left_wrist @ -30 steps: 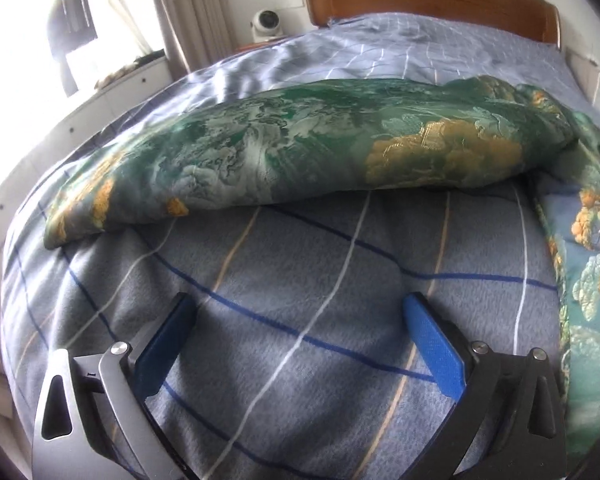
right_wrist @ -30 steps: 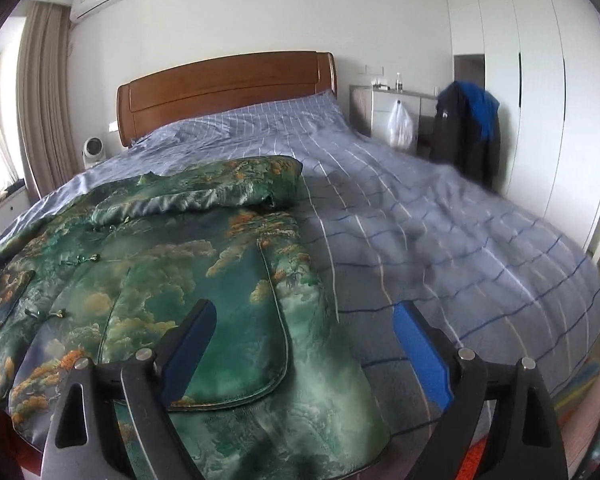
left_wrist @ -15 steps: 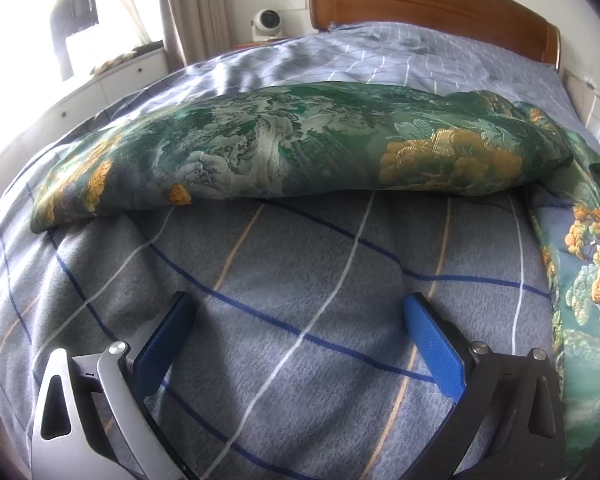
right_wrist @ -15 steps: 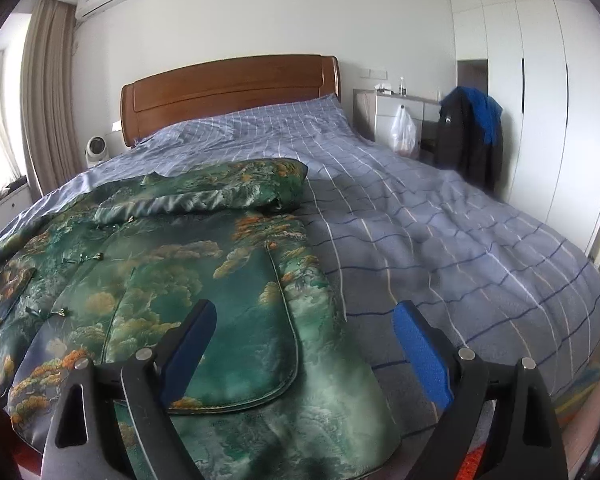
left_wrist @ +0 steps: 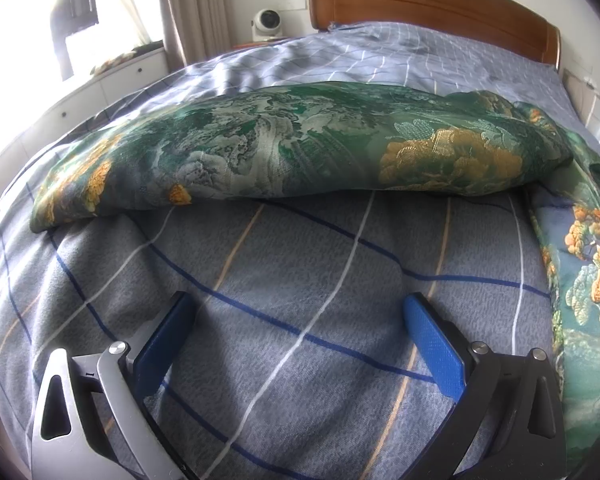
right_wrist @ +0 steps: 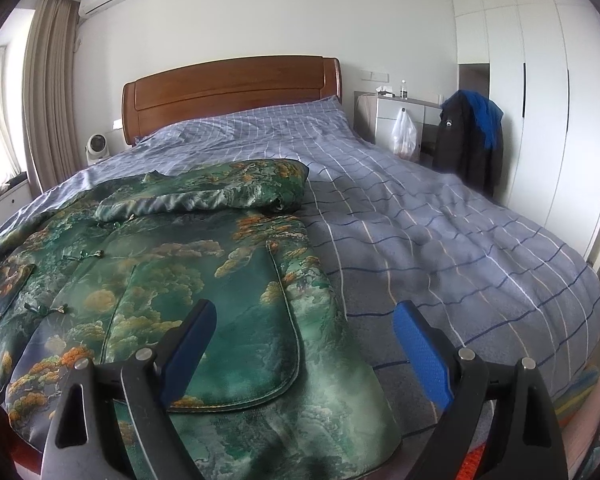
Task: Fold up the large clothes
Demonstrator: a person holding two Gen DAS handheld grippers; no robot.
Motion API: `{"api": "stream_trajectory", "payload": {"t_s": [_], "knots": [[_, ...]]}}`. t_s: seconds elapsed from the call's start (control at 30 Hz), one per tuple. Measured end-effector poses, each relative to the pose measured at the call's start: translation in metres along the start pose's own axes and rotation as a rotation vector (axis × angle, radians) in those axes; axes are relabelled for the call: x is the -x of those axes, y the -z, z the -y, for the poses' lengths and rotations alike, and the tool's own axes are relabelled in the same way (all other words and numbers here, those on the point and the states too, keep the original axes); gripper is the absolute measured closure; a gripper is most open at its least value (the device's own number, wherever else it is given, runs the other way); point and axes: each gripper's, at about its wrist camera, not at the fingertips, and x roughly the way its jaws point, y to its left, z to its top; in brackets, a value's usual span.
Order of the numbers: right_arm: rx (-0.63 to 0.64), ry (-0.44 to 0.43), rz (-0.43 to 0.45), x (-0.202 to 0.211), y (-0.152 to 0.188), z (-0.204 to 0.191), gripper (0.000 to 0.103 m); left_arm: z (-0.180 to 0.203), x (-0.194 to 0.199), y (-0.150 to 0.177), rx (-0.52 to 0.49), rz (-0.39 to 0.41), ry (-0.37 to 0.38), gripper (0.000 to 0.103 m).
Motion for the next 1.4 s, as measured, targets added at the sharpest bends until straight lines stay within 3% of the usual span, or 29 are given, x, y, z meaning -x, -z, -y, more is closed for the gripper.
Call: {"api": "stream_trajectory", "payload": {"t_s": [1.4], "knots": [[0.025, -0.006, -0.001, -0.0006, 0.0024, -0.0065, 0.014, 0.0002, 0.0005, 0.0005, -0.001, 0.001, 0.002, 0.000]]}}
